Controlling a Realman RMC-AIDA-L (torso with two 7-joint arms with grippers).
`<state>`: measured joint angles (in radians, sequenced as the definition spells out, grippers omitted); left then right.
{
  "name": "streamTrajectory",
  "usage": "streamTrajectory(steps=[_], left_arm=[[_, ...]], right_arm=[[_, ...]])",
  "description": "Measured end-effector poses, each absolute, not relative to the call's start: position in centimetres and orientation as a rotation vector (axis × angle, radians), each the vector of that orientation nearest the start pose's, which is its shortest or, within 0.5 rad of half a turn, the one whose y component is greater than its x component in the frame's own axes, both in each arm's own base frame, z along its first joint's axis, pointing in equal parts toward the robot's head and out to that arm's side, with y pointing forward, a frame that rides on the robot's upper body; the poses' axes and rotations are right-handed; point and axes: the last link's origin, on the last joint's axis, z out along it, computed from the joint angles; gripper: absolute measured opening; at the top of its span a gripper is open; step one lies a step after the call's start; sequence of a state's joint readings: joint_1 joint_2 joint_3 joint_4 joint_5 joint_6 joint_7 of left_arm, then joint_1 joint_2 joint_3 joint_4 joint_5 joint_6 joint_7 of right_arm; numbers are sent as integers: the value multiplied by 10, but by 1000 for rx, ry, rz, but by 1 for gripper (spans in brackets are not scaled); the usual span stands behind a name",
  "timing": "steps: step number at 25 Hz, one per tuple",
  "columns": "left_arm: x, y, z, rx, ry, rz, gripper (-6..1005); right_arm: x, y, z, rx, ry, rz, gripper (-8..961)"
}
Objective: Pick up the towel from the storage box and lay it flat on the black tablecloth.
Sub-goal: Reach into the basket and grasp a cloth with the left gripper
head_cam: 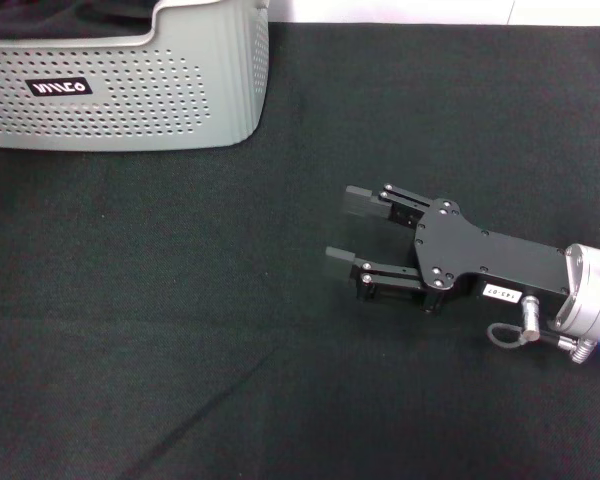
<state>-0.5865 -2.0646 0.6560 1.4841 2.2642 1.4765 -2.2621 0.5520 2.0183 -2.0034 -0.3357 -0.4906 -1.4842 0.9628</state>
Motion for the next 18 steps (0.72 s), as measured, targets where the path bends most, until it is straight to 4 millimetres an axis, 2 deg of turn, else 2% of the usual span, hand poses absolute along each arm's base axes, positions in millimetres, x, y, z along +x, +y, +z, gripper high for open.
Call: streamTrajectory(steps=[11, 16, 18], left_arm=[[-204, 390, 141, -2256, -914, -373, 572], [-200, 390, 137, -2289, -867, -350, 364], [-199, 390, 138, -2297, -851, -345, 234]], right_arm=[[198, 291, -72, -2692, 454, 1322, 786], [201, 288, -72, -2684, 467, 1324, 783], [202, 287, -72, -2681, 472, 1324, 782]])
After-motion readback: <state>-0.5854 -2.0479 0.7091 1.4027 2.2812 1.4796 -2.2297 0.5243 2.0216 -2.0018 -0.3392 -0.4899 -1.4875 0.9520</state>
